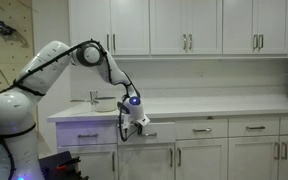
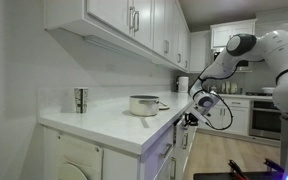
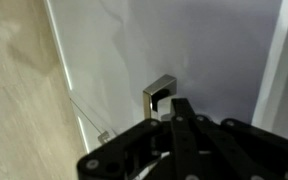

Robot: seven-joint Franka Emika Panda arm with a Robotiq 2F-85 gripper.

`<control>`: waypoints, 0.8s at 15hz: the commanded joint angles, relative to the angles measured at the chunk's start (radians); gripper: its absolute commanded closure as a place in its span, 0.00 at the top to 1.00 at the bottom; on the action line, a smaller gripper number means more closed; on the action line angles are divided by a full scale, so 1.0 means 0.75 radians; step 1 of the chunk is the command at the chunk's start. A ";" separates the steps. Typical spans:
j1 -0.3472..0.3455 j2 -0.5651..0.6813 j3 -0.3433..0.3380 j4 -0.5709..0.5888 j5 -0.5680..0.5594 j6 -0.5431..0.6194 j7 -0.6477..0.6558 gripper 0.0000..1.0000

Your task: Open and close the second drawer on the left

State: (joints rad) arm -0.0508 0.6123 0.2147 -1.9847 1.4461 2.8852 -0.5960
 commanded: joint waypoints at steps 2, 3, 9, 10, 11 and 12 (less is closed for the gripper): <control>-0.070 -0.076 0.096 0.015 0.197 -0.135 -0.017 0.00; -0.078 -0.080 0.102 0.014 0.215 -0.149 -0.017 0.00; -0.101 -0.087 0.112 0.015 0.246 -0.202 0.006 0.00; -0.102 -0.087 0.109 0.014 0.234 -0.217 0.034 0.00; -0.102 -0.086 0.106 0.015 0.224 -0.226 0.057 0.00; -0.104 -0.085 0.106 0.017 0.230 -0.234 0.061 0.00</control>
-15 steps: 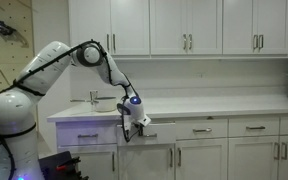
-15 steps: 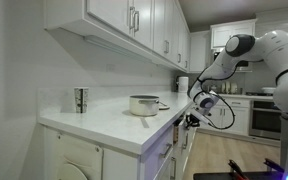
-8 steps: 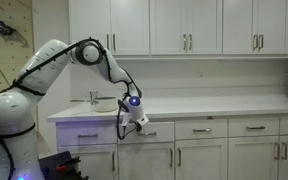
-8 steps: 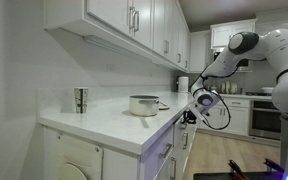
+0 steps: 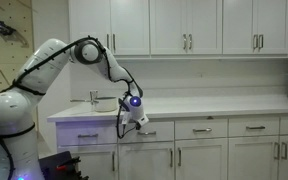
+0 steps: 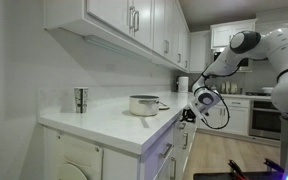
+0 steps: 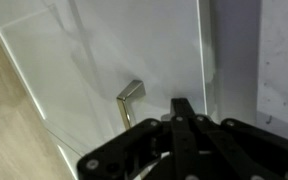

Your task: Open and close the second drawer on the left

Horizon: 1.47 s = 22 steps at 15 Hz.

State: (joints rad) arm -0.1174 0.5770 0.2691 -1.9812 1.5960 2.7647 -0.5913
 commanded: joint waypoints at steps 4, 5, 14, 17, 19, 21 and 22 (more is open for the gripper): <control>-0.016 -0.037 0.033 0.016 0.032 -0.086 0.059 0.00; -0.013 -0.036 0.031 0.017 0.022 -0.084 0.064 0.18; 0.142 -0.066 -0.148 -0.007 -0.462 0.348 0.325 0.87; 0.294 -0.106 -0.432 -0.082 -0.833 0.386 0.648 1.00; 0.394 -0.127 -0.658 -0.140 -1.088 0.348 0.858 1.00; 0.482 -0.118 -0.887 -0.163 -1.342 0.308 1.053 1.00; 0.524 -0.102 -0.999 -0.157 -1.466 0.278 1.151 1.00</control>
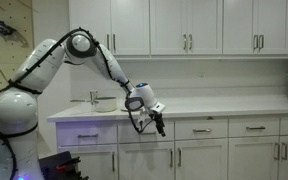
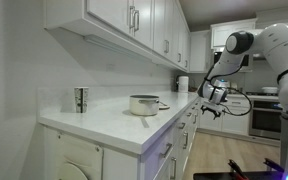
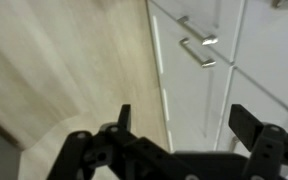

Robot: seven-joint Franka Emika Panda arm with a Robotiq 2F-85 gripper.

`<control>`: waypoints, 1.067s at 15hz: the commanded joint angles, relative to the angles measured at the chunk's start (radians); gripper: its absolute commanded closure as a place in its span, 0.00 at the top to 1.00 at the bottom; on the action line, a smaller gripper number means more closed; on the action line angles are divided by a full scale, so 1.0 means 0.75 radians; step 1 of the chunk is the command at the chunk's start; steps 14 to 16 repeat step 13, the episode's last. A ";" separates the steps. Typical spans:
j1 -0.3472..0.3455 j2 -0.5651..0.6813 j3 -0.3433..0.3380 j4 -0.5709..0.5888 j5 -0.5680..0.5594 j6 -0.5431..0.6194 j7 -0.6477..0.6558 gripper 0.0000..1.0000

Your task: Open and close the second drawer on the left

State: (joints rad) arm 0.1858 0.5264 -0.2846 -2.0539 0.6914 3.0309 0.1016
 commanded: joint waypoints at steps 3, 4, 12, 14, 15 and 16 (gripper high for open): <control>-0.012 -0.023 -0.187 -0.034 -0.459 -0.057 0.333 1.00; -0.046 -0.023 -0.155 -0.033 -0.473 -0.053 0.329 1.00; -0.080 -0.018 -0.085 -0.032 -0.469 -0.044 0.319 1.00; -0.081 -0.018 -0.085 -0.032 -0.469 -0.044 0.319 1.00; -0.081 -0.018 -0.085 -0.032 -0.469 -0.044 0.319 1.00; -0.081 -0.018 -0.085 -0.032 -0.469 -0.044 0.319 1.00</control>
